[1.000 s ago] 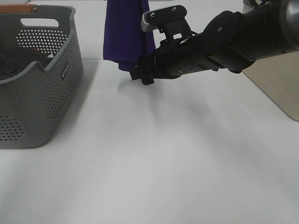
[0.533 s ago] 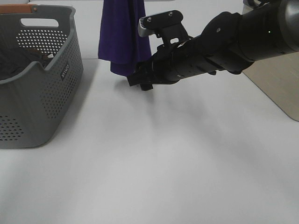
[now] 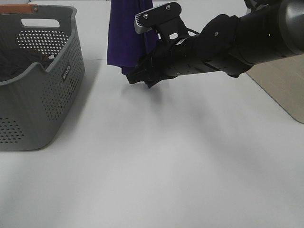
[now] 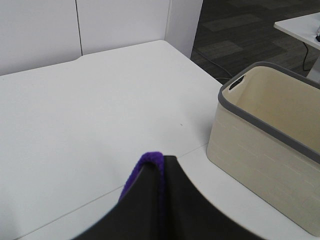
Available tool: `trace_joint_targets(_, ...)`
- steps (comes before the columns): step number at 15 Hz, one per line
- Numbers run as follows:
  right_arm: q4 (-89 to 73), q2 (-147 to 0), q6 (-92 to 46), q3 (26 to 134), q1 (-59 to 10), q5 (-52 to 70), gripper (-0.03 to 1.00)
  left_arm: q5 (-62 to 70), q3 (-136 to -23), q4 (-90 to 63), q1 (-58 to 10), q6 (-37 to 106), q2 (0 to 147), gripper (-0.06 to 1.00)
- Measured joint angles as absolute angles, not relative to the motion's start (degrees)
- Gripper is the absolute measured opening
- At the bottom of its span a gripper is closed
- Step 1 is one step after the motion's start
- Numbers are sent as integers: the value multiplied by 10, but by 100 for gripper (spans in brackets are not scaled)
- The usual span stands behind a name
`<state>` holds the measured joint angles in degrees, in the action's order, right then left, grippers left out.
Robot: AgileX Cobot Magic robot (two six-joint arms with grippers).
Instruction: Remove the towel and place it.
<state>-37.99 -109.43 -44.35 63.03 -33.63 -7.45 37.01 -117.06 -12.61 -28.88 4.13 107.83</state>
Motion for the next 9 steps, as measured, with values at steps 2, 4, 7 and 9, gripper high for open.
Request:
trace_joint_targets(2,-380,-1110,-443,630,-336,-77,25,367,-1171,-132,-289,41,1078,0)
trace_joint_targets(4,-378,-1119,-443,630,-336,-72,30,367,-1171,-132,-289,41,1078,0)
trace_joint_targets(7,-368,-1121,-443,630,-336,-34,50,367,-1171,-132,-289,41,1078,0)
trace_joint_targets(9,-368,-1121,-443,630,-339,-30,53,367,-1171,-132,-289,41,1078,0)
